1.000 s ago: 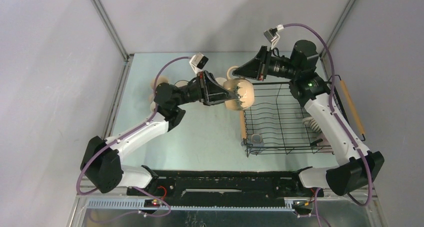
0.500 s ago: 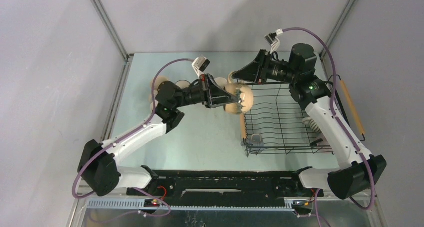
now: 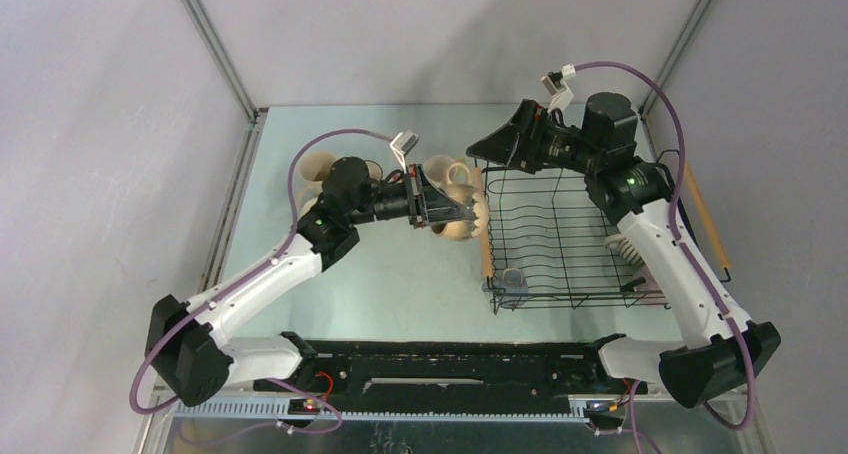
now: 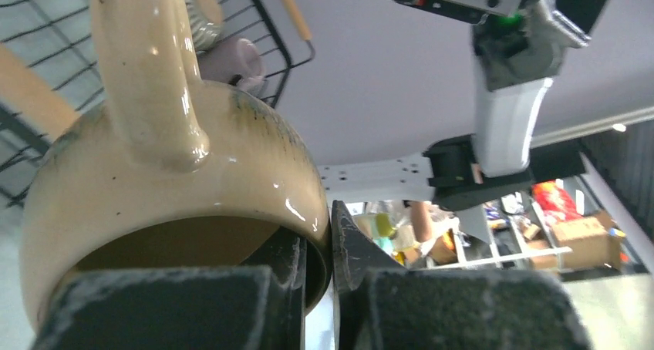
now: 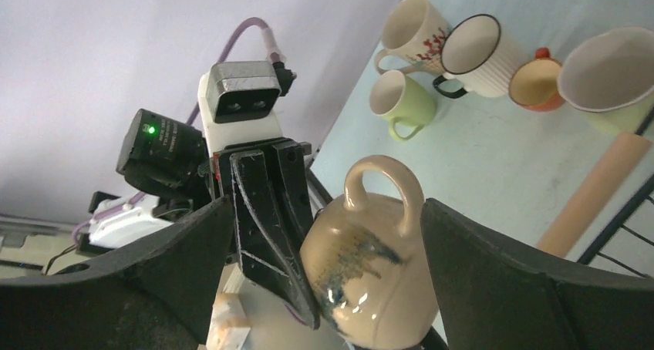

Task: Unload the cups from the dish rack
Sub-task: Place the cup at the center of the board.

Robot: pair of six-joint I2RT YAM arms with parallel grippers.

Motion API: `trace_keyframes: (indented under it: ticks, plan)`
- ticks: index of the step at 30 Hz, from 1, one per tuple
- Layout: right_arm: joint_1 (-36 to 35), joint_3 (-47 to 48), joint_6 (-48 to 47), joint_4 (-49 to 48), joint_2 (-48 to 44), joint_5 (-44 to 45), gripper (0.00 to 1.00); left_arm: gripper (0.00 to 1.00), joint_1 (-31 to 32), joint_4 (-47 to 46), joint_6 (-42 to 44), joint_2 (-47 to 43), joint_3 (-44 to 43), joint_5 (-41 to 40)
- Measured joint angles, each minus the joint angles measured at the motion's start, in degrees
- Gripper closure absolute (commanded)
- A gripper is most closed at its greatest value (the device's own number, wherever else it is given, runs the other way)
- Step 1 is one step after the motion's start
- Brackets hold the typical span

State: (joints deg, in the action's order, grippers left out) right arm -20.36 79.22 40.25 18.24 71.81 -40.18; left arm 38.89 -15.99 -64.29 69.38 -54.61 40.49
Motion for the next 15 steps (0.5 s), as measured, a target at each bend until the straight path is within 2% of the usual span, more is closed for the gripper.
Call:
trace_keyframes:
  ticks: [15]
  plan:
    - [0.1, 0.0, -6.4, 13.5, -5.0, 13.3, 0.01, 1.0, -0.5, 36.4, 25.2, -3.9, -8.7, -14.1]
